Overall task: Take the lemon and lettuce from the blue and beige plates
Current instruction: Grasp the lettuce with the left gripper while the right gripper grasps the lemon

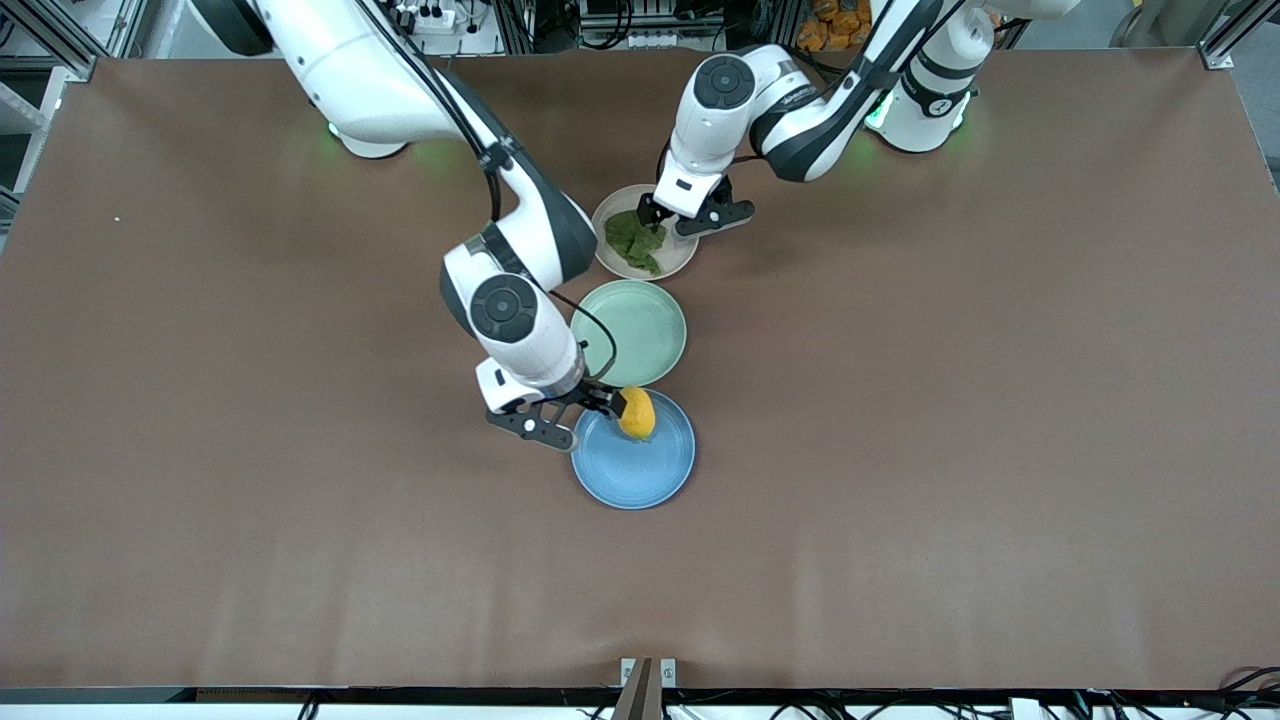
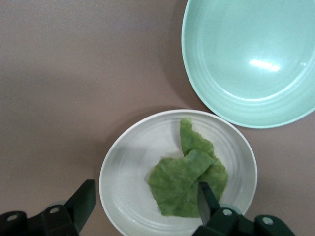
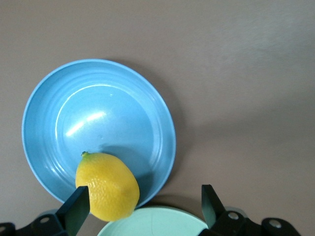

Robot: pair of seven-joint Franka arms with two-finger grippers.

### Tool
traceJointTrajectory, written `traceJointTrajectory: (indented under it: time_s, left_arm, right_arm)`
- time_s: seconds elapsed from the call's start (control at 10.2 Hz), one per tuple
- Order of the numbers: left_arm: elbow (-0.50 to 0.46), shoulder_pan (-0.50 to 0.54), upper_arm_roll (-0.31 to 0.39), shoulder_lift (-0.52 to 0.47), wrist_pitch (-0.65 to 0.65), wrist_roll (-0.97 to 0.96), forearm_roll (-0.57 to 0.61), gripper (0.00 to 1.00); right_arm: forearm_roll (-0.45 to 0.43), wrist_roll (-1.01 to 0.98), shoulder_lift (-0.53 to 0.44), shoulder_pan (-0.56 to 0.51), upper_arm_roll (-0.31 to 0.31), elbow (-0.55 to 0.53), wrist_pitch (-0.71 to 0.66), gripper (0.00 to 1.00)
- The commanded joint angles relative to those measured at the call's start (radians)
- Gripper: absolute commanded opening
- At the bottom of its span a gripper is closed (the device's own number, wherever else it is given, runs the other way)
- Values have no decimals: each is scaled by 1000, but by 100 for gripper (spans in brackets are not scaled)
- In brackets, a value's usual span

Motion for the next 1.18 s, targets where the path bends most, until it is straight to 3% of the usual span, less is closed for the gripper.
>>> traceJointTrajectory:
  time_s: [0.0,0.29,0.88,1.08]
  left_arm:
    - [73,-7,2,91,8,-100,126,85]
    - [150,-27,5,164,8,-154,210,79]
    - [162,-65,17,215,7,-208,350,75]
    - [167,-165,96,217,7,-208,358,75]
  right_arm:
    - [-15,-145,42,16,-2,62,5,100]
    - [-36,-181,77,38,-2,84,10,100]
    - [-35,-96,172,75,-4,133,121,100]
    - [-36,-86,178,79,-3,134,131,100]
